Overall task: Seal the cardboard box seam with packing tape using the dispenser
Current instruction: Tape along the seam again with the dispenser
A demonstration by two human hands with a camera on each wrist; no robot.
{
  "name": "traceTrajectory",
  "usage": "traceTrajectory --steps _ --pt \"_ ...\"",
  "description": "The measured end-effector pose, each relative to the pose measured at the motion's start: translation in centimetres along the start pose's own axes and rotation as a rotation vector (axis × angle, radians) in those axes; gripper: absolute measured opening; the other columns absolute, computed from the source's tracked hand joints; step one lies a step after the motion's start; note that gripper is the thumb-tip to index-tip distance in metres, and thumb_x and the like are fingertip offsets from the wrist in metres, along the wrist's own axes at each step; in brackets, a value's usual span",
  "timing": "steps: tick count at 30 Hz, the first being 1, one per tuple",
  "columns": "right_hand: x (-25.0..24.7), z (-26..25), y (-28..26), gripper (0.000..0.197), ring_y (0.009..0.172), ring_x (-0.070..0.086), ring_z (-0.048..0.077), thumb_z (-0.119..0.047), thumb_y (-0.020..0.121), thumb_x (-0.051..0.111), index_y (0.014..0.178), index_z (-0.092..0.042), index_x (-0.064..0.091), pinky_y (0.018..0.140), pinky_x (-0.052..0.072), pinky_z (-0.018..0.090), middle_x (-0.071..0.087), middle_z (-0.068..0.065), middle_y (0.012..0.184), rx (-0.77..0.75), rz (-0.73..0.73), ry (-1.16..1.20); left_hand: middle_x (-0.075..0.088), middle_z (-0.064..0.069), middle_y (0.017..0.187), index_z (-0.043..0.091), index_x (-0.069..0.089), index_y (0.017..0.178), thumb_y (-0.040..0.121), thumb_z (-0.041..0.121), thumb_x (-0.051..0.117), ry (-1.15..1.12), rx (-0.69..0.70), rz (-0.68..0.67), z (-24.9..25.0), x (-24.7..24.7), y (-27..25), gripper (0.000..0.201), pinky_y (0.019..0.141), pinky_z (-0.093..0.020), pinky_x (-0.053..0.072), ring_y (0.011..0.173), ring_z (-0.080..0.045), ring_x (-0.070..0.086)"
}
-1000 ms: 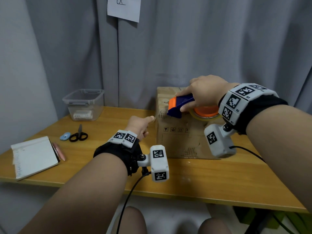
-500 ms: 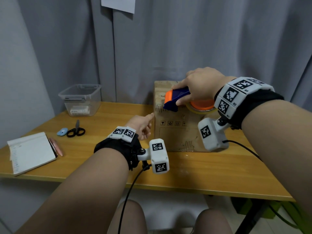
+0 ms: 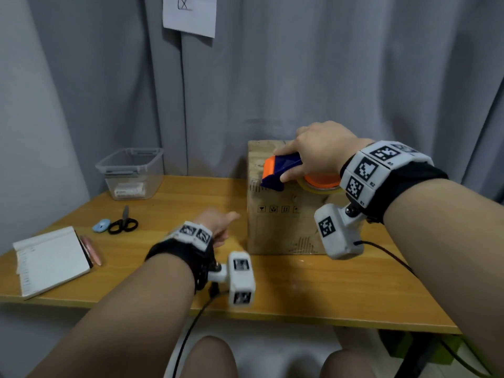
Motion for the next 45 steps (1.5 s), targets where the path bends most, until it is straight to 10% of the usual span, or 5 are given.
traceTrajectory --steps 3,7,26,32,45 --pt "0.1 0.1 -0.1 0.064 0.1 0.053 0.022 -0.073 0.081 0.043 0.139 -0.044 0.039 0.075 0.041 0.033 0.052 -0.002 0.104 -0.001 -0.002 0.003 0.063 -0.02 0.097 -0.007 0.061 0.101 0.097 0.03 0.042 -0.19 0.291 0.264 2.5 -2.2 0.0 0.042 0.082 -0.042 0.047 0.089 -0.031 0.059" --pt "-0.1 -0.3 -0.2 0.064 0.099 0.053 0.024 -0.073 0.081 0.043 0.138 -0.044 0.039 0.076 0.041 0.035 0.039 -0.005 0.093 0.005 -0.003 0.0 0.029 0.002 0.153 0.012 0.022 0.149 0.101 0.048 0.014 -0.717 0.496 -0.126 8.7 0.6 -4.5 0.061 0.111 -0.027 0.021 0.139 -0.011 0.028" --pt "0.1 0.1 0.1 0.063 0.1 0.053 0.024 -0.073 0.08 0.045 0.137 -0.046 0.041 0.073 0.038 0.034 0.051 -0.002 0.102 0.02 0.005 0.03 0.01 0.013 0.158 0.044 0.012 0.147 0.066 0.091 0.003 -0.143 0.547 -0.336 4.7 2.5 -1.7 0.094 0.119 -0.044 0.005 0.146 -0.01 0.006" --pt "0.1 0.1 0.0 0.063 0.096 0.052 0.022 -0.073 0.08 0.045 0.137 -0.046 0.041 0.075 0.04 0.034 0.048 -0.003 0.098 0.034 0.005 0.031 0.033 0.005 0.152 0.026 0.031 0.147 0.094 0.013 0.054 -0.03 0.805 -0.141 8.3 -1.2 -3.5 0.059 0.117 -0.033 0.022 0.139 -0.007 0.029" --pt "-0.1 -0.1 -0.3 0.062 0.096 0.053 0.022 -0.072 0.081 0.046 0.136 -0.045 0.042 0.078 0.044 0.037 0.055 -0.001 0.104 0.01 -0.002 0.043 0.04 0.004 0.147 0.021 0.034 0.141 0.075 0.025 0.077 0.364 1.044 0.135 8.6 0.6 -4.4 0.079 0.108 -0.025 0.032 0.132 -0.009 0.04"
Point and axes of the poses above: each hand's wrist, its own y-axis towards the middle knuckle, its own x-axis out of the palm, z = x × y, the point moved 7 cm from there along y, towards the middle knuckle
